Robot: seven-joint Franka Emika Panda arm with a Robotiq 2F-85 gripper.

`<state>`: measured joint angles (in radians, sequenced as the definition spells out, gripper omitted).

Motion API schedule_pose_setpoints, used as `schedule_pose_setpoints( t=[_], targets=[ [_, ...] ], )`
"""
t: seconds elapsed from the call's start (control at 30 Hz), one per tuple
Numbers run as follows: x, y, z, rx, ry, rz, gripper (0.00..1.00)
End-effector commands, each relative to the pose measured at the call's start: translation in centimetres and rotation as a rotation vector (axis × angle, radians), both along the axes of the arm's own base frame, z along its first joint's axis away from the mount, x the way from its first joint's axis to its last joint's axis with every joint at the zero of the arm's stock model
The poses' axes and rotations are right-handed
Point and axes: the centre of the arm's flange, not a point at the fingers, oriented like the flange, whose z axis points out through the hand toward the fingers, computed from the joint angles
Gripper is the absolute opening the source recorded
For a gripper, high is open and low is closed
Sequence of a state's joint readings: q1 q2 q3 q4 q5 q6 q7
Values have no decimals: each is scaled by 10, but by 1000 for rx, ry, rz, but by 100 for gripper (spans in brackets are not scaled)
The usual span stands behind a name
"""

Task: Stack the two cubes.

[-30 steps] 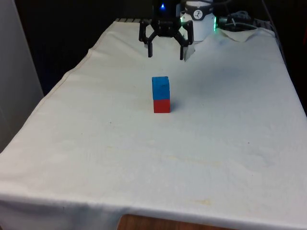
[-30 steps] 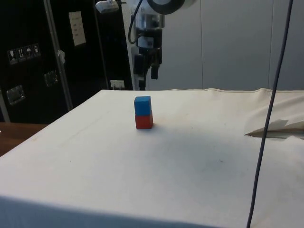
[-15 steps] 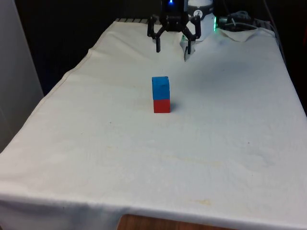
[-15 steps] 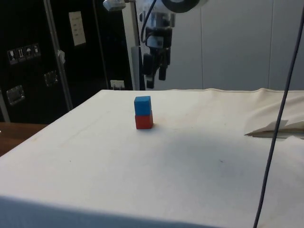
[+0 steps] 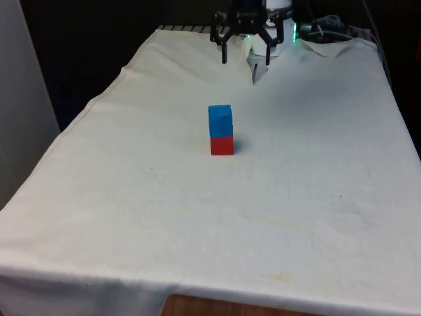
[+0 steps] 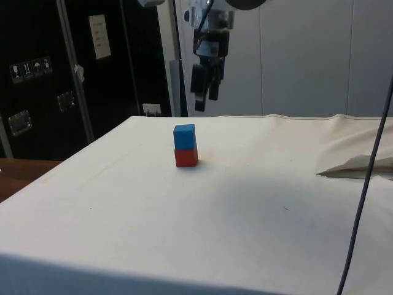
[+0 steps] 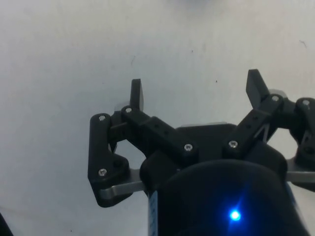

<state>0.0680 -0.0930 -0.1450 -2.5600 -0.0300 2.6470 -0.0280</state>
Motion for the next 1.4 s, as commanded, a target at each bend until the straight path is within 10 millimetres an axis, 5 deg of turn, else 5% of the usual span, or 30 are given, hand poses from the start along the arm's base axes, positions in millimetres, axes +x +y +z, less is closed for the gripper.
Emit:
schedule_pose_setpoints(
  t=[0.0,0.8,1.37],
  targets=[
    [-3,2,1,-15,-1,0,100],
    [-45,33,12,-48,-19,90,100],
    [-51,52,11,-59,-17,151,100]
  ],
)
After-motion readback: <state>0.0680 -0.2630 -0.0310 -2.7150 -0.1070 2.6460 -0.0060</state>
